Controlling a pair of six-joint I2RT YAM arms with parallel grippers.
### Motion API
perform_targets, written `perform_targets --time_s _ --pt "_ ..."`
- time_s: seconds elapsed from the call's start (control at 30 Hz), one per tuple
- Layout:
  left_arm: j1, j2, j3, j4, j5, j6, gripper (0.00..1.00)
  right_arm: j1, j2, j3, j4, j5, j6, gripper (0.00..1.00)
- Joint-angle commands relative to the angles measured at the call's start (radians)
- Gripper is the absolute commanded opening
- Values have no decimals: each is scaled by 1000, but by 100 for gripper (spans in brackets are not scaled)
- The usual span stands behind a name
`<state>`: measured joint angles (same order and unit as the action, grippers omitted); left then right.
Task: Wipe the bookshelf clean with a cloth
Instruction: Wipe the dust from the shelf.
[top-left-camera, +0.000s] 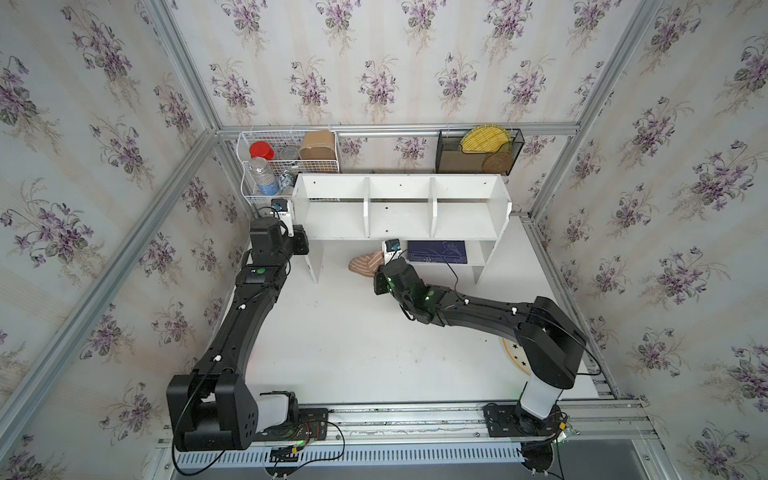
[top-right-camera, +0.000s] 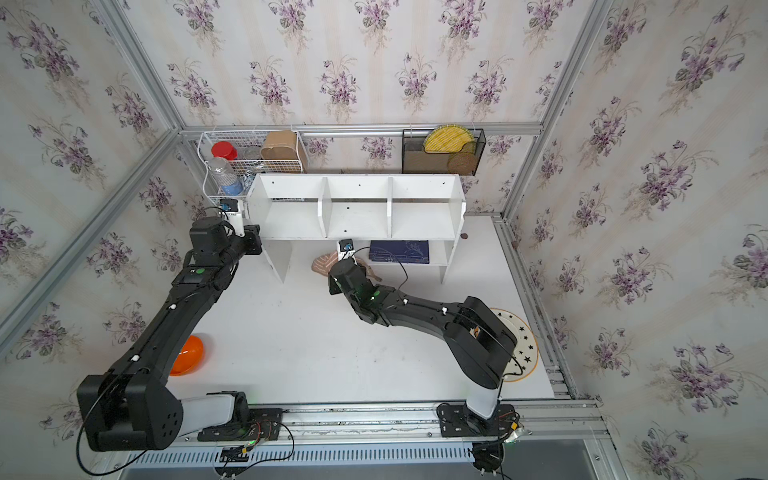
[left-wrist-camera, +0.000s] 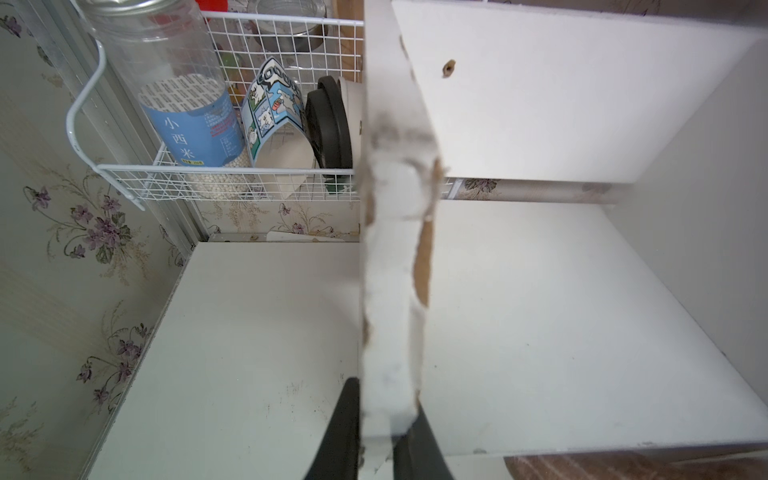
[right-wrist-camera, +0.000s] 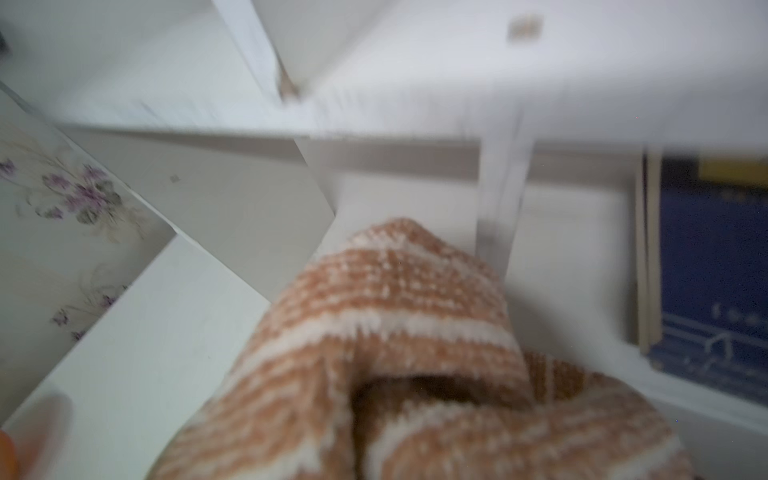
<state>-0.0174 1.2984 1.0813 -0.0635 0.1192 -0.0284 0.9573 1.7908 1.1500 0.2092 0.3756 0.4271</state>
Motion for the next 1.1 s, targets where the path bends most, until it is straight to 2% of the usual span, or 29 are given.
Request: perform_targets --time_s 0.0,0.17,0.4,0.5,0.63,0.7,0.77,0.83,1.0,1.07 --pt "-8 0 -3 -44 116 -45 0 1 2 -59 33 -30 70 0" --pt "-9 -3 -6 -43 112 -46 0 -12 -36 -76 3 10 60 0" --pt "-9 -2 -8 -47 104 -43 0 -123 -263 -183 -35 75 47 0" --pt "-10 -3 -8 -47 103 -43 0 -223 -391 -267 -73 88 68 0" --pt "-10 -1 -8 -46 100 -43 0 -463 -558 -356 -123 74 78 0" --pt "-10 -1 -8 -48 98 -43 0 -584 -608 -374 -152 39 84 0" --pt "-11 -2 -8 -47 98 -44 0 -720 -619 -371 -167 -47 85 0" --pt "-11 -2 -9 -47 97 -43 0 -788 -599 -345 -184 -112 72 0" --pt "-18 -1 -12 -45 91 -35 0 -799 -557 -258 -172 -229 19 0" --pt "-26 -1 -13 -47 86 -29 0 -764 -558 -229 -153 -276 21 0"
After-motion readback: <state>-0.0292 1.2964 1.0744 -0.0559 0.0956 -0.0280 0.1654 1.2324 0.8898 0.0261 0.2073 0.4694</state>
